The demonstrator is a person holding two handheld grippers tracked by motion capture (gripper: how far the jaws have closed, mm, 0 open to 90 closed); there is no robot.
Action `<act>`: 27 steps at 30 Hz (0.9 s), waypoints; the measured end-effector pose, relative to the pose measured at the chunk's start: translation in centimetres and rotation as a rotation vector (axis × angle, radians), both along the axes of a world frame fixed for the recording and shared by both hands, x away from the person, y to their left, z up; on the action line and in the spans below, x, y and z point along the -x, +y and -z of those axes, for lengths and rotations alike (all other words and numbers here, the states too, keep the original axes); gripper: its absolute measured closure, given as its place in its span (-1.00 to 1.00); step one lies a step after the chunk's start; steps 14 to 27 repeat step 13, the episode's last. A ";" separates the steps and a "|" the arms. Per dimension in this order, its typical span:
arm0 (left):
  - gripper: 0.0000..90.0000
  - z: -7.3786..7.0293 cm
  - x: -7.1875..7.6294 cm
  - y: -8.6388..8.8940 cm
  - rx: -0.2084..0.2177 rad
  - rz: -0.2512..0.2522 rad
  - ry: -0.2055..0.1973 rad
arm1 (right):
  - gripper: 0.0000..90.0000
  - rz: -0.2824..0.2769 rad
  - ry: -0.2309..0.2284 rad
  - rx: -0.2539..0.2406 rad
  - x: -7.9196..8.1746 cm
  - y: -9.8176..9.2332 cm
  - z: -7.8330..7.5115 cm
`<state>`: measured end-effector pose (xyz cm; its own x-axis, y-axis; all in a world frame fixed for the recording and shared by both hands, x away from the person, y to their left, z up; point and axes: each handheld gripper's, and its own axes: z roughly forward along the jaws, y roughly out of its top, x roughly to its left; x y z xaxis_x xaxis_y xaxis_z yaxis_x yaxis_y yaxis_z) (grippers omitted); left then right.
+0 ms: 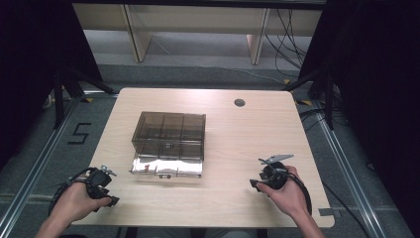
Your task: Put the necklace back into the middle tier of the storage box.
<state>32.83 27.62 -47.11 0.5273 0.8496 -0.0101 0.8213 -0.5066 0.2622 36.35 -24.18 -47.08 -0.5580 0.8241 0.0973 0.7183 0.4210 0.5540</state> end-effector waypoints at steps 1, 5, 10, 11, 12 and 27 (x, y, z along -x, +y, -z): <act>0.09 0.2 0.0 -0.1 -0.004 0.005 -0.009 | 0.12 -0.002 0.001 0.003 0.0 -0.1 0.0; 0.08 0.6 0.2 -0.4 0.009 0.001 0.002 | 0.12 0.019 0.017 0.001 0.1 -0.1 -0.1; 0.09 -0.2 0.2 -0.4 0.003 0.023 -0.006 | 0.12 0.015 0.011 0.000 0.0 -0.1 -0.1; 0.10 -0.4 0.2 -0.4 0.012 0.034 -0.014 | 0.12 0.004 0.010 0.001 -0.1 -0.1 -0.1; 0.11 -0.6 0.2 -0.3 0.005 0.045 -0.013 | 0.12 -0.005 0.002 0.003 -0.2 -0.1 0.0; 0.12 -0.6 0.2 -0.3 0.012 0.039 -0.024 | 0.11 -0.005 0.001 0.003 -0.2 -0.1 -0.1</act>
